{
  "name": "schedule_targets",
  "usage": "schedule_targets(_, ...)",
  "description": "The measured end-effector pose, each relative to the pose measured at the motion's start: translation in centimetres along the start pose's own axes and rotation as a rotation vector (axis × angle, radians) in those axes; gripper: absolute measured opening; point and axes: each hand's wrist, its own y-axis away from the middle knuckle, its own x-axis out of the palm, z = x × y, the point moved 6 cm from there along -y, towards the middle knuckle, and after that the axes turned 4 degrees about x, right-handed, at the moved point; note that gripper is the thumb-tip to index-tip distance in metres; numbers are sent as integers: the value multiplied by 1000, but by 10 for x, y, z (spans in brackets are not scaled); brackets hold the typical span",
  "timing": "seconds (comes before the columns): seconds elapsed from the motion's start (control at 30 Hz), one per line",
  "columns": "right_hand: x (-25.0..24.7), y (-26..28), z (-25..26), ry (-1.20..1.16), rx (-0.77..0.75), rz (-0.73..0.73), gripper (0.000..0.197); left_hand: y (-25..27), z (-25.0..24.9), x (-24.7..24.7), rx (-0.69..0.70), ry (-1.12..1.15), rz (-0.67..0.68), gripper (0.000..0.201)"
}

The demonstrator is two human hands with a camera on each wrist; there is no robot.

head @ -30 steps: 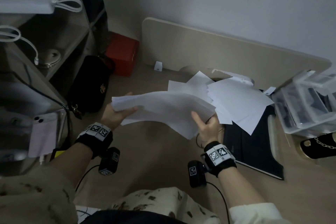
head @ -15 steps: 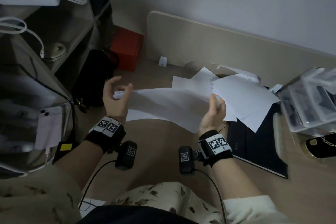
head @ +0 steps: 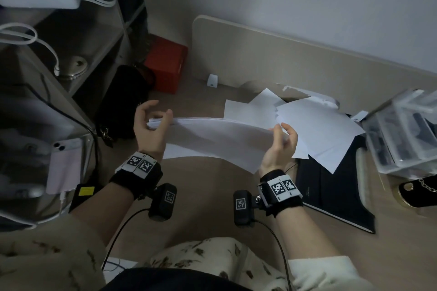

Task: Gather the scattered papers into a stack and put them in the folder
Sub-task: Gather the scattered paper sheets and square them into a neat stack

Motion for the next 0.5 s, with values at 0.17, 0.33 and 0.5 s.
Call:
schedule_targets(0.17, 0, 2, -2, 17, 8, 25, 29, 0, -1, 0, -12, -29, 13, 25)
schedule_targets(0.33, 4, 9, -3, 2, -25, 86, 38, 4, -6, 2, -2, -48, 16, 23)
schedule_targets(0.5, 0, 6, -5, -44, 7, 67, 38, 2, -5, -1, -2, -75, 8, 24)
